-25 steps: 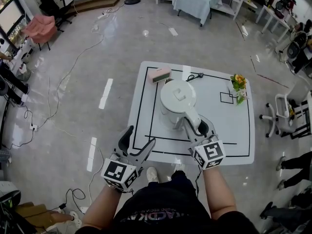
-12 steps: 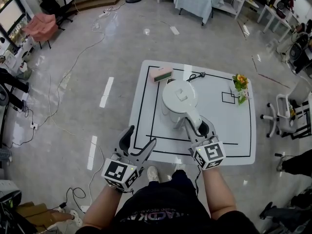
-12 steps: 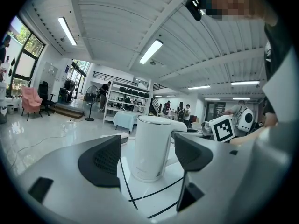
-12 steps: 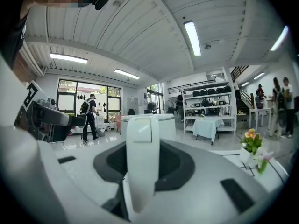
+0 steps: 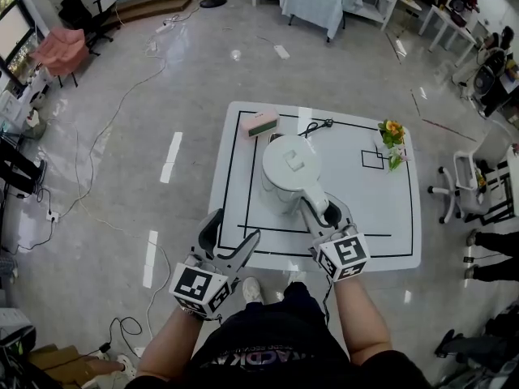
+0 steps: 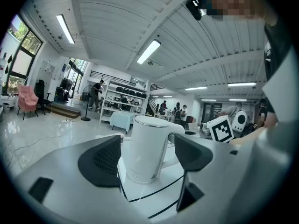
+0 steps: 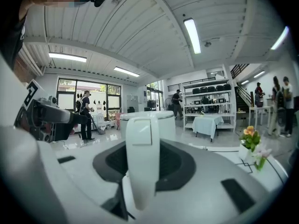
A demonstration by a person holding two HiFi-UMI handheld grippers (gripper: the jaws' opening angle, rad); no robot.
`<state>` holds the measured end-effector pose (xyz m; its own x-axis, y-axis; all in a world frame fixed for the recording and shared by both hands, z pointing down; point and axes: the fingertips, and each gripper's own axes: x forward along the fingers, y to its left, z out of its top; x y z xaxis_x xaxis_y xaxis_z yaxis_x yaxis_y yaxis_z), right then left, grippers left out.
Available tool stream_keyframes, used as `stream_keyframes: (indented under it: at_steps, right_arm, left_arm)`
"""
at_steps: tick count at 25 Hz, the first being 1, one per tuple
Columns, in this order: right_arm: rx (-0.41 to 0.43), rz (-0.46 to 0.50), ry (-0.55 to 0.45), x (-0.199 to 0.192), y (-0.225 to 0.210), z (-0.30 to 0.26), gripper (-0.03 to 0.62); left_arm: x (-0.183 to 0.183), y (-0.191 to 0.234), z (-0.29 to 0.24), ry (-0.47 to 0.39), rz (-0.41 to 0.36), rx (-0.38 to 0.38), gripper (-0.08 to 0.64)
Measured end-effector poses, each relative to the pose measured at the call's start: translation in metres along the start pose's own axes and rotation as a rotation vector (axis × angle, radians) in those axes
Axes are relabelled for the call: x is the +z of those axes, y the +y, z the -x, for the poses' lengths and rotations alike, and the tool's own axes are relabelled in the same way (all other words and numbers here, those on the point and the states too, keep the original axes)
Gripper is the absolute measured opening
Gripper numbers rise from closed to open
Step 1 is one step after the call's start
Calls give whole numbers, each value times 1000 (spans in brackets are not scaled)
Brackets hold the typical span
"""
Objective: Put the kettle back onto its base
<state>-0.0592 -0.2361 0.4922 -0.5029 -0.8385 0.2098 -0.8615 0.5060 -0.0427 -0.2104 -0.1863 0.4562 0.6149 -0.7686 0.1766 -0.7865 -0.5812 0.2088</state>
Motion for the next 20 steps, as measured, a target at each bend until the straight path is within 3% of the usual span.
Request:
stream_keyframes:
  at_steps: [6, 12, 20]
  right_arm:
    - [-21, 25, 45, 1, 0, 7, 153]
    - [-70, 20, 20, 9, 0, 30, 166]
    - [-184, 2, -44, 30, -3, 80, 166]
  left_arm:
    - [6, -11, -1, -1, -3, -29, 357]
    - [10, -25, -3, -2, -27, -91, 357]
    - [14, -56, -5, -2, -51, -236, 356]
